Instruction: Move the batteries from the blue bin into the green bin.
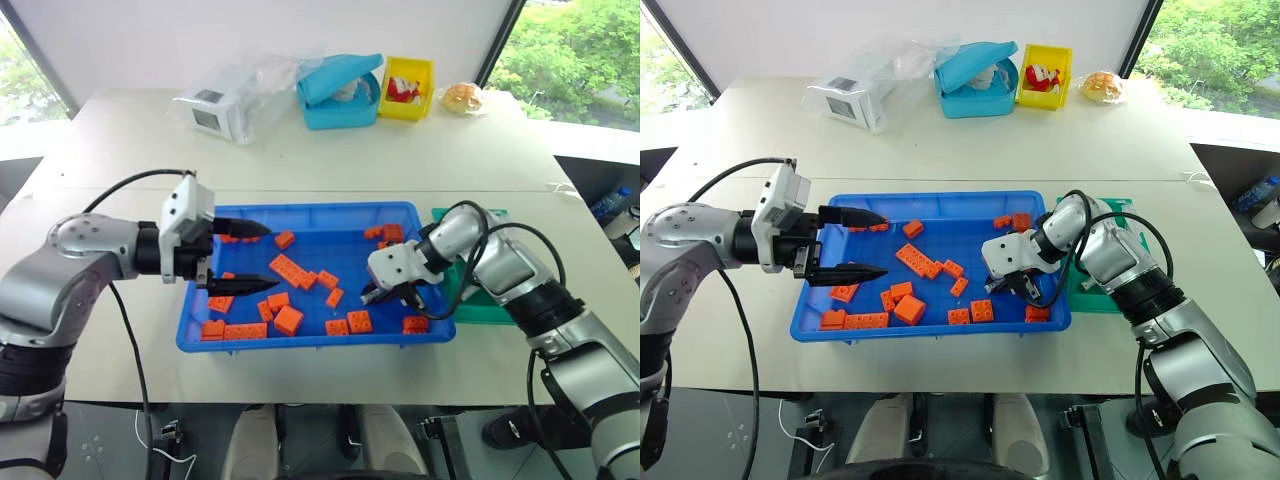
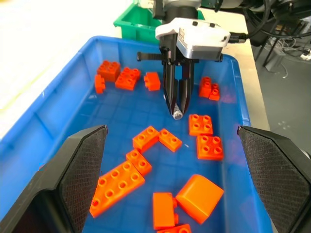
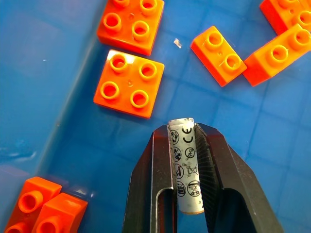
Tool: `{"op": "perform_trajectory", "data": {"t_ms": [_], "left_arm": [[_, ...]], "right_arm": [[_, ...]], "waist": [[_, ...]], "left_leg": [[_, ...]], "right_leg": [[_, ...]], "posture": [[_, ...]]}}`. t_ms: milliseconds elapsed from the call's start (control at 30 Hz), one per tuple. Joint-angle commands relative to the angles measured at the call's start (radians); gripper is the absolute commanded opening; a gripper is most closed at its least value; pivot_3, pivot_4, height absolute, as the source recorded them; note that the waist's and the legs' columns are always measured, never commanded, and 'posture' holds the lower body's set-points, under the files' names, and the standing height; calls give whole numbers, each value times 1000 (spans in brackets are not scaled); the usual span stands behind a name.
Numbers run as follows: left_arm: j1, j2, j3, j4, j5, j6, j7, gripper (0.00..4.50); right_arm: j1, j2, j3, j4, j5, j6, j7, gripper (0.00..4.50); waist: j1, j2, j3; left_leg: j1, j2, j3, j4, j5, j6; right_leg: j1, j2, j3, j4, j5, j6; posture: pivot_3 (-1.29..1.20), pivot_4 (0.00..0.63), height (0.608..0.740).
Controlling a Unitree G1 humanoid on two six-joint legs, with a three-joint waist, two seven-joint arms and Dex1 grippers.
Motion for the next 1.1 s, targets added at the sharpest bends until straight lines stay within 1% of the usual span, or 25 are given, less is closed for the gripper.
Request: {"op": "perform_trajectory", "data": {"t_ms": [33,100,167,267,333,400,500,567,600,700,767,800,933,1033,1100], "left_arm": [[-30,-9,-5,12,10,-25,-13,4500],[-35,-14,-12,27,18,-35,-21,4500],[-36,-17,-15,40,25,-43,-30,4500],[-32,-17,-12,49,25,-49,-39,4500],[-25,-16,-9,53,23,-54,-44,4500],[-22,-14,-4,59,18,-49,-49,4500],[-23,-12,-2,74,20,-54,-59,4500],[-33,-15,-7,91,23,-55,-67,4500],[-44,-18,-12,102,25,-54,-71,4500],[-79,-28,-31,133,36,-55,-77,4500],[-95,-31,-37,148,44,-56,-85,4500],[-104,-30,-37,156,45,-54,-91,4500],[-117,15,-13,197,51,-62,-138,4500],[-89,102,44,217,47,-53,-171,4500],[-45,174,103,228,38,-44,-194,4500]], "right_arm": [[-36,-36,-67,-61,21,78,0,61],[-83,-71,-161,-133,116,253,20,61],[-114,-119,-245,-175,187,388,25,61],[-113,-219,-353,-186,241,495,13,61],[-73,-293,-419,-178,258,539,-9,61],[1,-361,-475,-173,258,548,-35,61],[129,-414,-520,-184,250,541,-86,61],[194,-406,-536,-207,258,558,-136,1102],[206,-386,-539,-213,260,573,-174,1543],[202,-333,-534,-198,243,558,-278,3092],[198,-323,-536,-188,244,541,-305,4187],[200,-327,-543,-180,252,525,-304,4440],[237,-370,-622,-114,294,340,-246,4440],[284,-414,-720,-56,376,261,-139,4440],[306,-447,-769,-12,420,248,-78,4440]], "waist": [[0,0,0],[1,1,1],[2,2,2],[7,2,2],[13,2,1],[17,2,1],[19,2,1],[15,2,1],[10,2,2],[-3,2,2],[-3,2,2],[-2,2,2],[0,2,2],[1,2,2],[-1,2,2]], "left_leg": [[0,0,0,0,0,0],[-1,0,0,0,0,0],[-2,0,0,0,0,0],[-2,0,0,0,0,0],[-2,0,-1,-1,0,0],[-2,0,0,-1,0,0],[-2,0,0,0,0,1],[-2,0,0,0,0,1],[-2,0,0,0,0,1],[-2,0,0,0,0,1],[-2,0,0,0,0,1],[-2,0,0,0,0,1],[-2,0,0,-1,0,1],[-3,0,0,-1,0,1],[-3,0,0,-1,-1,1]], "right_leg": [[0,0,0,0,0,0],[-1,0,0,0,0,0],[-2,0,0,0,0,0],[-2,0,-1,0,0,0],[-2,0,-2,-1,0,0],[-2,-1,-1,-2,-2,-3],[-2,-1,-1,-2,-2,-3],[-2,-1,0,-2,-2,-3],[-2,0,0,-1,-1,-2],[-2,0,0,-1,0,0],[-2,0,0,-1,0,0],[-2,0,0,-1,0,0],[-2,0,0,-1,0,1],[-2,0,0,-2,0,1],[-2,0,0,-2,0,1]], "posture": [[0,150,736],[0,150,736],[0,150,736],[0,150,736],[0,150,736],[0,150,736],[0,150,736],[0,150,736],[0,150,736],[0,150,736],[0,150,736],[0,150,736],[0,150,736],[0,150,736],[0,150,736]]}}
